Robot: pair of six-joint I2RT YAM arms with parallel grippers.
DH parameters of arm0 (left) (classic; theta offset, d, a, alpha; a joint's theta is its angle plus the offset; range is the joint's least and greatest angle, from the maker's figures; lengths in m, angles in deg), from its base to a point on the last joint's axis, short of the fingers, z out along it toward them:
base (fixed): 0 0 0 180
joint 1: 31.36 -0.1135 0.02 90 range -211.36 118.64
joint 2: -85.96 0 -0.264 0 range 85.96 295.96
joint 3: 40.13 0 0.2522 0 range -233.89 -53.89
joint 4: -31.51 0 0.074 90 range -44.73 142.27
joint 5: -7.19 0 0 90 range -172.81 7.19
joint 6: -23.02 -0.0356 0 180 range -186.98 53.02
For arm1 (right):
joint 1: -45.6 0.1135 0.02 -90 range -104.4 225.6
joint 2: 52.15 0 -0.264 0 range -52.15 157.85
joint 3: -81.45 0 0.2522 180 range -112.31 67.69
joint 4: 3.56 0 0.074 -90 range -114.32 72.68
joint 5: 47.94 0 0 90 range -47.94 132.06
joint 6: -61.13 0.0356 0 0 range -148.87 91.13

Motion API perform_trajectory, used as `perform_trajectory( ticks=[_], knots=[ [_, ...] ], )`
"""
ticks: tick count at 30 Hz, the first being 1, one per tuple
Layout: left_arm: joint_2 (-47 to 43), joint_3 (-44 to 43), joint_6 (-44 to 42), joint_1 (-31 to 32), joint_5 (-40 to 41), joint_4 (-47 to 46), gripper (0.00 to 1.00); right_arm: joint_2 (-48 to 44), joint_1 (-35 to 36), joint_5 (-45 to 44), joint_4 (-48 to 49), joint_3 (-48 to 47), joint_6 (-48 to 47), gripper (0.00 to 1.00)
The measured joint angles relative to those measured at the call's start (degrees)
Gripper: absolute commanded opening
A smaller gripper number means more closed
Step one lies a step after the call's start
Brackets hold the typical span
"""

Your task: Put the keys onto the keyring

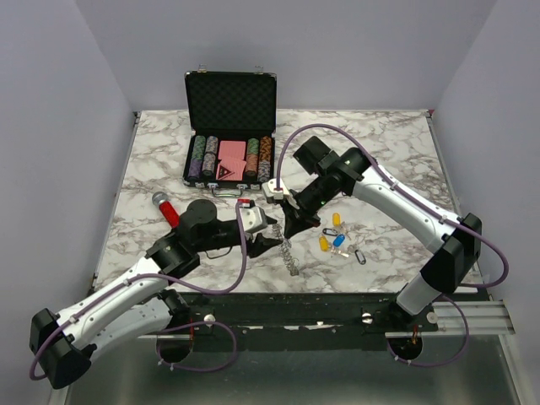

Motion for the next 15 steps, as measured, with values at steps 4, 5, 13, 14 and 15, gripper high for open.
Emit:
perform_trajectory(
  ticks=[4,5,13,14,15],
  knots=[
    [1.8,-0.3,-1.6,0.7,1.5,1.3,0.52,0.0,0.0,0.0,0.0,-0.1,0.0,0.01],
    [2.3,-0.4,-1.9,0.9,1.9,1.6,0.49,0.0,0.0,0.0,0.0,-0.1,0.0,0.01],
    [3.9,-0.6,-3.0,1.6,2.5,2.2,0.35,0.0,0.0,0.0,0.0,-0.9,0.1,0.01],
    [4.0,-0.6,-3.0,1.6,2.5,2.2,0.33,0.0,0.0,0.0,0.0,-0.9,0.0,0.01],
    [4.1,-0.7,-3.0,1.6,2.5,2.2,0.31,0.0,0.0,0.0,0.0,-0.9,0.0,0.01]
  ],
)
